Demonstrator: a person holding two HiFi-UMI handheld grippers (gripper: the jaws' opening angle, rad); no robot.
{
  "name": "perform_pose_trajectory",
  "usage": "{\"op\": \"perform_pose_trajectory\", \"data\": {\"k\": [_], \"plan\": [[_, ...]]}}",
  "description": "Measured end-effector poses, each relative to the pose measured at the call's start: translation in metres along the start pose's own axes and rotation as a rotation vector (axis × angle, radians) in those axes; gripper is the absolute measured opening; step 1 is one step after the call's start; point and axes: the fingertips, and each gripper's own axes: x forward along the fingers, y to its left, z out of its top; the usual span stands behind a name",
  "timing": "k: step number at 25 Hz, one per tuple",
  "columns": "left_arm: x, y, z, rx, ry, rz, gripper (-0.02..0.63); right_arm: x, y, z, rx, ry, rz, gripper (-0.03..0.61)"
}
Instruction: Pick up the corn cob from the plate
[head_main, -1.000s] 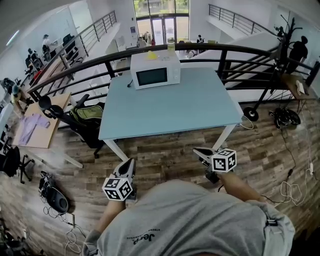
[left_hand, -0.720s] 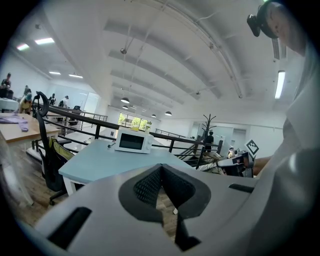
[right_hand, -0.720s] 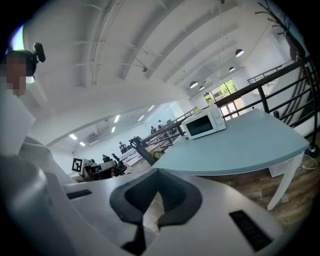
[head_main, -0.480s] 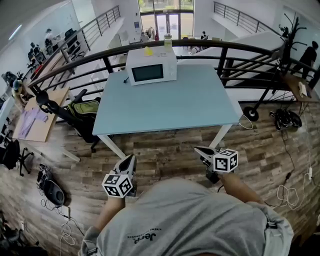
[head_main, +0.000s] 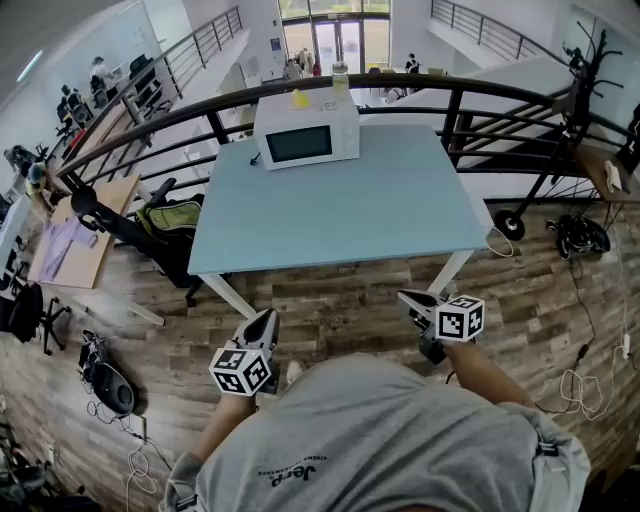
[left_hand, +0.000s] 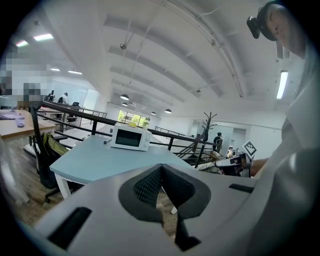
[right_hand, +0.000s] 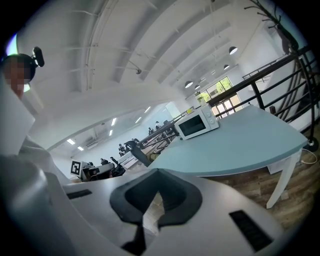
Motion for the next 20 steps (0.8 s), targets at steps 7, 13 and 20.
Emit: {"op": "perform_pose_trajectory", "data": {"k": [7, 13, 20], "plan": [[0.03, 0.085, 0.03, 0.0, 0.004, -0.068, 0.008, 0.076, 0.013, 0.033, -0.011, -0.031, -0.054, 0.015], [0.052, 0.17, 0.08, 0.043, 0.006, -0.138, 0.008, 0.156, 0.031, 0.071, 0.006, -0.091, -0.104, 0.014], [0.075, 0.237, 0.107, 0.041, 0.017, -0.179, 0.008, 0.23, 0.039, 0.095, 0.004, -0.081, -0.141, 0.015]]}}
